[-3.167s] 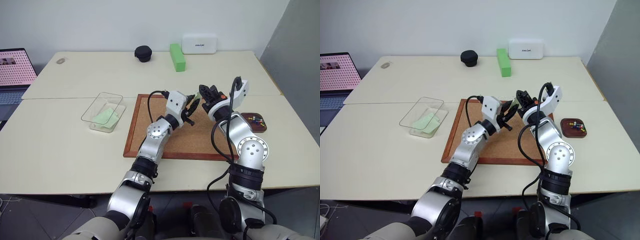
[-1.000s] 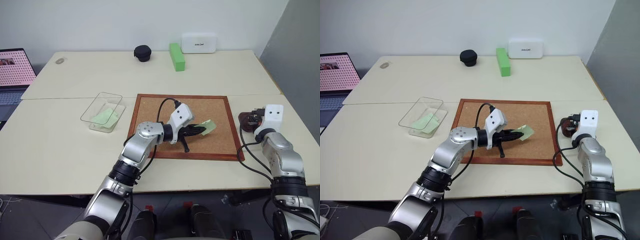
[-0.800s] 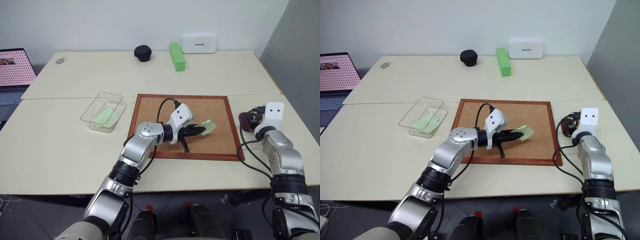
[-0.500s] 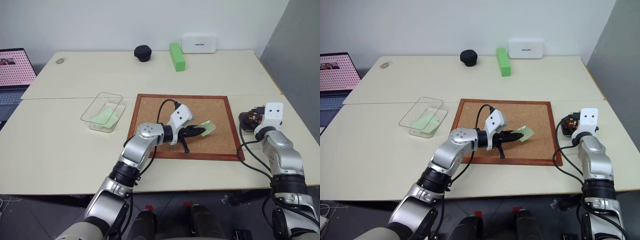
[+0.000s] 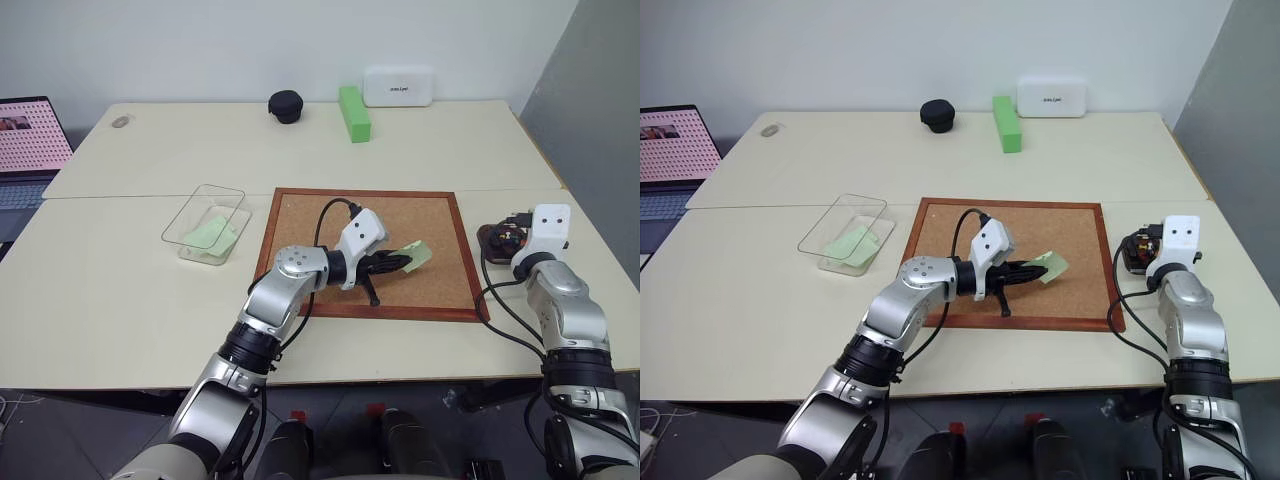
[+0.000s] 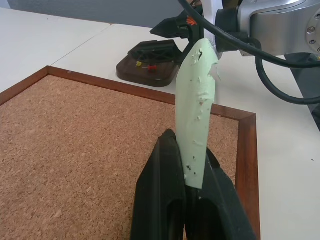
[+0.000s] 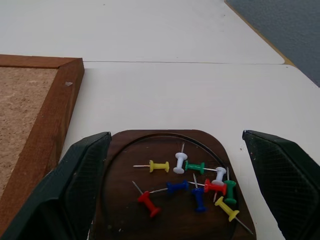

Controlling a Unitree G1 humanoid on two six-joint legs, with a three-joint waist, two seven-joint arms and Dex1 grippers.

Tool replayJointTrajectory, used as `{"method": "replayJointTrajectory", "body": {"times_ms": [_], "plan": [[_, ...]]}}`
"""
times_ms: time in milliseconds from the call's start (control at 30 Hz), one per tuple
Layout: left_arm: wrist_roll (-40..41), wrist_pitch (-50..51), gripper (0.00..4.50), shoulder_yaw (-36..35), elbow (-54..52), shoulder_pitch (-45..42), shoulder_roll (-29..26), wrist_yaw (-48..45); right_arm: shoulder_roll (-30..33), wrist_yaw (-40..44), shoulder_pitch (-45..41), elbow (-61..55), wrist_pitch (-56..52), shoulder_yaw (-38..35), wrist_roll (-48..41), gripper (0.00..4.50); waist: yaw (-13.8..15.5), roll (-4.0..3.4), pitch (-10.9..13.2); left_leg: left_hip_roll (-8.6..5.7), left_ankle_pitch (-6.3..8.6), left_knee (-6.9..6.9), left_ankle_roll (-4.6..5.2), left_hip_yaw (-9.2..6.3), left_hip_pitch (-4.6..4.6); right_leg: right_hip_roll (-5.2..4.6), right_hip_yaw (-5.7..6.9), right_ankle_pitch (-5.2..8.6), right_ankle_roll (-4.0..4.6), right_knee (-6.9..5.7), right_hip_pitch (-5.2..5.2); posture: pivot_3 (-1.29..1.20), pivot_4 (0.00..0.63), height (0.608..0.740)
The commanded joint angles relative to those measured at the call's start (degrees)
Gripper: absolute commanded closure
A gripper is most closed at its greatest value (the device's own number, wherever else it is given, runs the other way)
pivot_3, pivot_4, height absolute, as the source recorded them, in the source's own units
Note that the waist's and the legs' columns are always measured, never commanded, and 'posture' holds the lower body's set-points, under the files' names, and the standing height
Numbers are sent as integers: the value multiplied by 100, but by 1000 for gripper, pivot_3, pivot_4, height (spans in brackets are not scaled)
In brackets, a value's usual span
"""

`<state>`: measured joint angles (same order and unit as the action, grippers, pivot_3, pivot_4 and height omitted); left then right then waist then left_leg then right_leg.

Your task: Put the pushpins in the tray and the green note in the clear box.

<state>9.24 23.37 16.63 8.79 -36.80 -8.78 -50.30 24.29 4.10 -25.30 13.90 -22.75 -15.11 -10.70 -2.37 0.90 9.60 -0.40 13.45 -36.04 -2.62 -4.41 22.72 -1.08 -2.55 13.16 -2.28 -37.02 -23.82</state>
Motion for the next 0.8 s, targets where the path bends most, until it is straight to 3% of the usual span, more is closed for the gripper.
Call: {"method": "replayJointTrajectory", "body": {"times_ms": [33, 267, 433, 567, 667, 800], "plan": [[125, -40, 4500, -252, -209, -133, 33, 213, -171, 86, -21, -370, 29, -418, -455, 25, -3, 0, 0, 0, 0, 0, 0, 0, 0, 0, 0, 0, 0, 0, 0, 0, 150, 740], [-82, -370, 4500, -547, -52, -139, 54, 895, -387, 268, 49, -695, -123, -592, -887, 25, -2, 0, 0, 0, 0, -1, 0, 0, -3, 0, -1, -1, 1, -4, 1, 0, 150, 740], [-249, -478, 4500, -777, -91, -46, 76, 1589, -176, 876, 284, -1141, 118, -20, -643, 25, 5, 0, 0, -1, 0, -1, 0, 0, -3, -1, -1, -1, 1, -4, 2, 0, 150, 740], [-477, -531, 4500, -1246, -93, -13, 175, 2719, -86, 1708, 535, -1874, 136, 492, -847, 25, -18, 0, 0, 3, 0, -2, 0, -1, -5, 1, 1, 0, -1, -4, 2, 0, 150, 740], [-732, -396, 4500, -1837, -265, 71, 190, 3906, -163, 2521, 700, -2941, -275, 935, -1617, 25, -24, 0, 0, 3, 0, -2, 0, -4, -7, 1, 2, 1, -2, -6, 3, 0, 150, 740], [-1001, -96, 4500, -2301, -560, 175, 134, 4875, -154, 2900, 637, -3721, -634, 1268, -2141, 25, 3, 1, 0, 2, 0, -2, 0, -10, -7, 0, 7, 1, -3, -6, 5, 0, 150, 740]]}}
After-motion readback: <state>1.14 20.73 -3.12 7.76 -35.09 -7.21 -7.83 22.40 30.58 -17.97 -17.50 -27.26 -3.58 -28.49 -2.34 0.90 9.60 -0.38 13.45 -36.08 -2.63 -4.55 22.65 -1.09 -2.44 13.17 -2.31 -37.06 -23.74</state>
